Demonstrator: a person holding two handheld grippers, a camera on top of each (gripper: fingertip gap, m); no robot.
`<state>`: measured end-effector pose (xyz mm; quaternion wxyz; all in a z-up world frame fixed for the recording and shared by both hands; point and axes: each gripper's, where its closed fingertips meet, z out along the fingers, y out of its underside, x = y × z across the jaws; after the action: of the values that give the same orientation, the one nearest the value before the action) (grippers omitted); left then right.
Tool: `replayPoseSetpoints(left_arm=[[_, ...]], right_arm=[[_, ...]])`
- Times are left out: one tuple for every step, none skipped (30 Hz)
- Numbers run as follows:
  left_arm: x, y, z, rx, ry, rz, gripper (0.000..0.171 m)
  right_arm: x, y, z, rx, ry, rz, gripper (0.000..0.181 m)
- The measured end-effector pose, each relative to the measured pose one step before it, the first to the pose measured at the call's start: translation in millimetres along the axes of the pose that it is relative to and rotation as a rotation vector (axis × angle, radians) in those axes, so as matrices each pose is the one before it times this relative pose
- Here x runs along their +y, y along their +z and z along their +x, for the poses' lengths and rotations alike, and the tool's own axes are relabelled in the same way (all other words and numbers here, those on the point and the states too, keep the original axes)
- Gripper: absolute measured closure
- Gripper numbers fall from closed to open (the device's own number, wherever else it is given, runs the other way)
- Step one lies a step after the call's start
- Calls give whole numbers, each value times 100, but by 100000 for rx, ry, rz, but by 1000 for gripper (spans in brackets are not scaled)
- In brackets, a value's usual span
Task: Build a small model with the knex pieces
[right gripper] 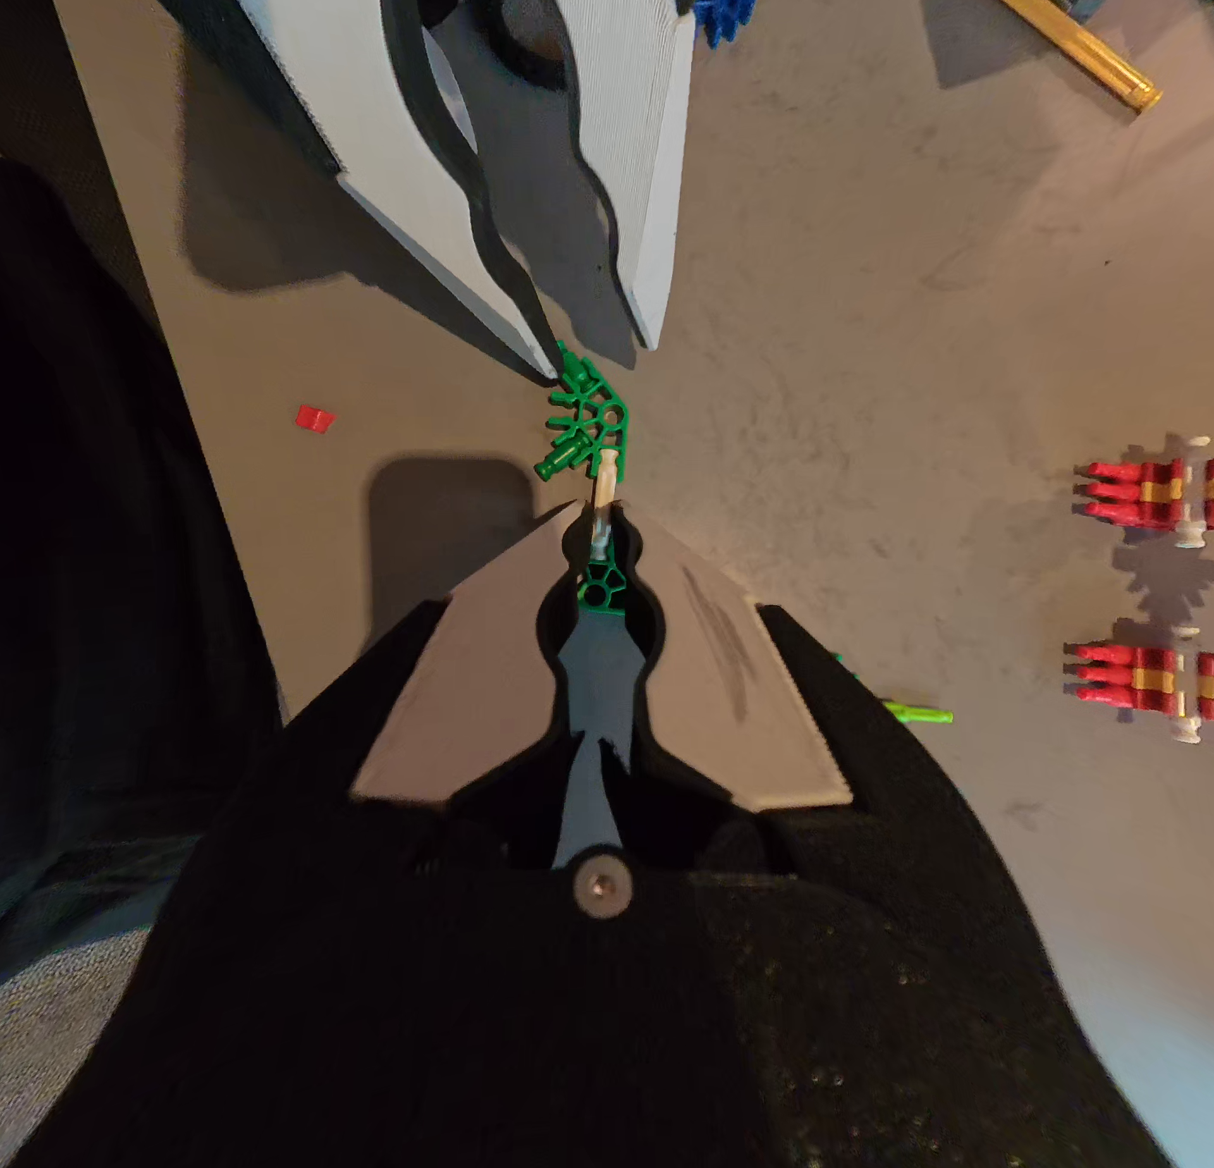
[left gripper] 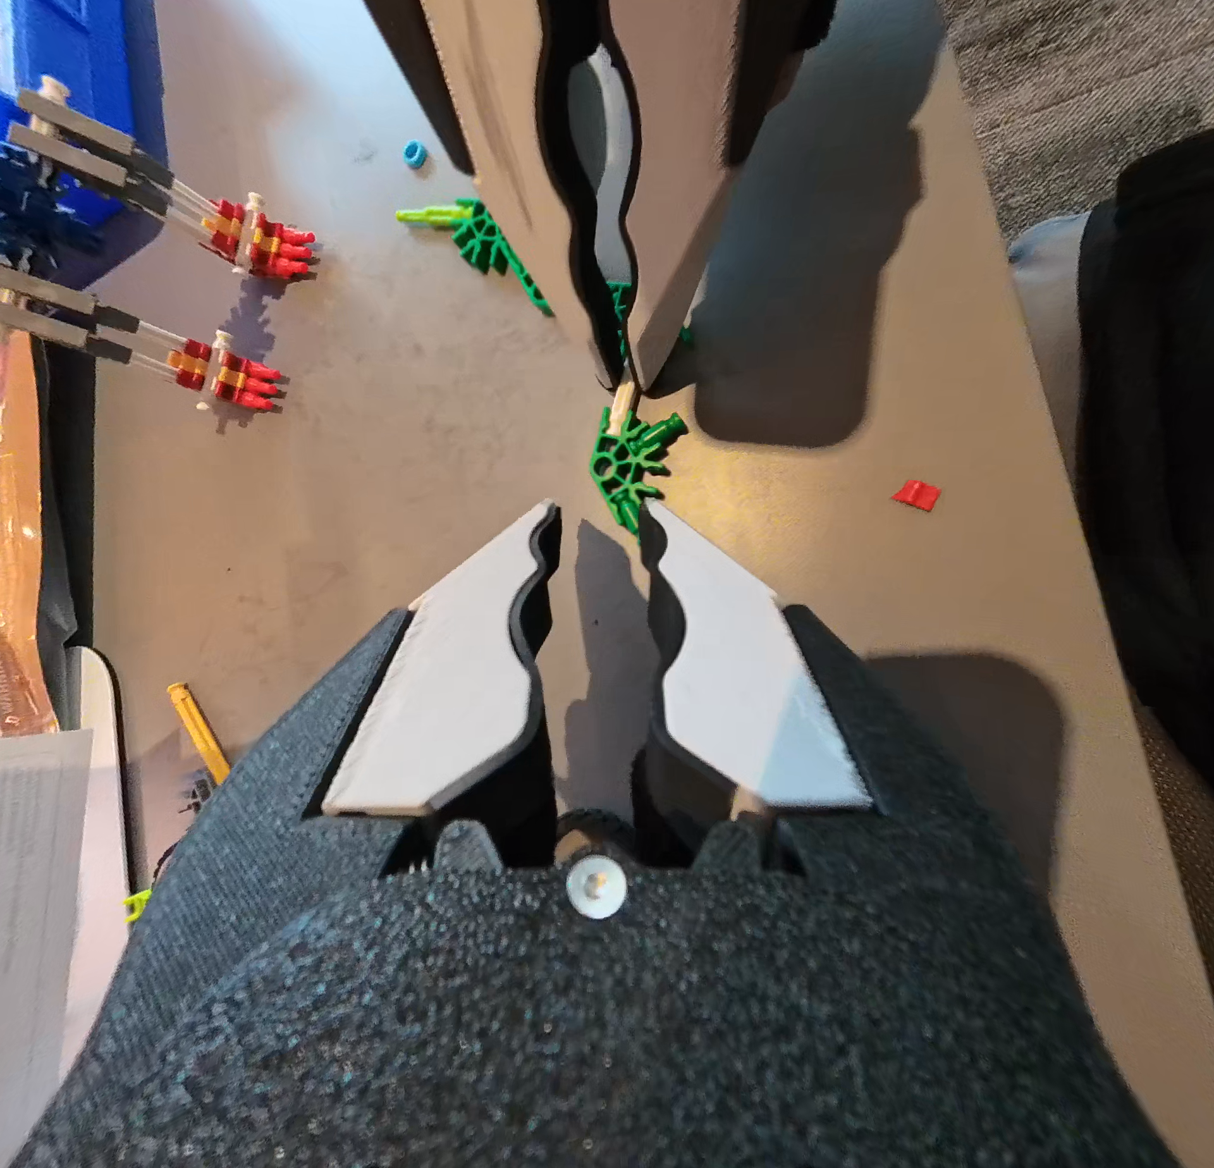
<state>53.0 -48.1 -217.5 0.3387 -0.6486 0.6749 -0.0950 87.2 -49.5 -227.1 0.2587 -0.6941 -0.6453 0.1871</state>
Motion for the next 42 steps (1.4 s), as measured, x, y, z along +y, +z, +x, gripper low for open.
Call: replayPoseSetpoints(left_arm=[[9, -108, -299, -340, -876, 762, 148], [23, -149, -367, -536, -1249, 804, 147], [-37, -155, -275, 283, -1900, 1336, 145], [-73, -194, -340, 66, -2454, 1729, 144], [-89, -215, -421, -519, -2324, 1924, 144], [-39, -212, -316, 207, -2301, 1665, 144], [-53, -216, -352, -178, -2326, 1739, 144], [-98, -231, -590, -1565, -2521, 1979, 144], [-118, -200, -479, -790, -2732, 2004, 143], [-170, -165, -359, -65, -2871, 2258, 143], [-239, -155, -552, -1175, -3483, 2478, 142], [-177, -100, -490, -722, -3601, 2010, 142], [-199, -60, -243, 688, -3128, 2084, 142], [-264, -49, -181, 834, -3110, 2325, 141], [-250, -20, -111, 987, -3189, 2024, 140], [-359, -16, 90, 1871, -2829, 2519, 140], [-477, -34, 64, 1473, -2993, 3149, 140], [-531, -34, 1, 861, -3094, 3267, 140], [-505, 8, -35, 572, -3489, 3050, 140], [-498, 50, -45, 222, -3413, 2871, 140], [-586, 23, -54, -259, -2627, 3561, 143], [-386, 48, 103, 646, -2059, 2247, 147], [-206, 111, 276, 2015, -1901, 936, 148], [-184, 109, 229, 1603, -1694, 961, 149], [-354, 47, 102, 716, -1241, 2492, 152], [-225, 73, 196, 1372, -1583, 1693, 156], [-157, 101, 244, 1769, -1350, 1215, 159], [-147, 80, 326, 2146, -1003, 1093, 162], [-133, 70, 168, 832, -291, 999, 164], [-76, 81, 91, 9, 892, 414, 165], [-86, 56, 76, -302, 1574, 338, 165], [-89, 56, 83, -69, 1172, 151, 166], [-34, 46, 80, 252, 624, -360, 167], [-78, 30, 7, -44, 648, -104, 168], [-153, -7, -73, -370, 602, 531, 168], [-268, -34, -57, -170, 168, 1458, 169], [-188, 4, -40, 60, -874, 918, 168], [-170, 26, -50, 170, -1096, 730, 163], [-141, 47, -66, -69, -861, 677, 157], [-154, 37, -110, -449, -588, 927, 154], [-86, 66, 62, 557, -199, 517, 156], [-68, 67, 191, 1119, 25, 413, 163]], right_arm=[[-110, 21, 242, 1404, -16, 762, 177], [-84, 14, 256, 1272, 387, 622, 177], [-160, -19, 175, 651, 440, 1066, 177], [-227, -49, 185, 761, 664, 1530, 177], [-250, -78, 299, 1277, 1033, 1583, 177], [-220, -85, 284, 1151, 725, 1386, 177], [-275, -107, 341, 1643, 415, 1586, 177], [-327, -140, 467, 2341, 820, 1884, 177], [-367, -149, 344, 1553, 989, 1976, 177], [-413, -164, 383, 1928, 475, 2226, 177], [-494, -207, 592, 3305, 447, 2646, 177], [-525, -190, 487, 2491, 712, 2879, 177], [-568, -191, 242, 1183, 209, 3233, 177], [-581, -180, 334, 1989, 254, 3251, 177], [-462, -122, 468, 2872, 654, 2303, 177], [-350, -88, 306, 2091, -123, 1736, 177], [-374, -86, 245, 2172, -980, 1946, 177], [-395, -79, 258, 2549, -1084, 2134, 176], [-245, -31, 171, 1921, -855, 1172, 176], [-198, -31, 143, 1963, -1276, 929, 176], [-248, -60, 150, 2053, -1481, 1206, 176], [-234, -71, 125, 1803, -1197, 1159, 176], [-193, -71, 167, 1774, -313, 893, 176], [-207, -99, 129, 1388, -341, 1066, 176], [-201, -111, 135, 1725, -824, 1068, 176], [-110, -104, 200, 2233, -1367, 495, 176], [-69, -99, 136, 1684, -1546, 364, 176], [3, -96, 34, 809, -1459, -14, 176], [51, -85, 47, 525, -746, -273, 176], [-3, -94, 65, 633, -73, 53, 176], [-70, -121, 111, 988, -258, 573, 176], [-37, -124, 97, 767, -260, 353, 176], [-25, -110, 57, 539, -208, 157, 176], [-68, -125, 119, 1047, -27, 497, 176], [-85, -106, 149, 1217, 125, 537, 176], [-85, -116, 126, 1105, -206, 521, 176], [-72, -91, 117, 1113, -271, 339, 176], [-30, -60, 116, 1461, -810, -40, 177], [-33, -48, 133, 2107, -1728, -46, 177], [-39, -38, -2, 1267, -1664, -148, 176], [-106, -32, -70, 722, -1054, 225, 177], [-89, -20, 7, 1045, -785, 176, 176]])
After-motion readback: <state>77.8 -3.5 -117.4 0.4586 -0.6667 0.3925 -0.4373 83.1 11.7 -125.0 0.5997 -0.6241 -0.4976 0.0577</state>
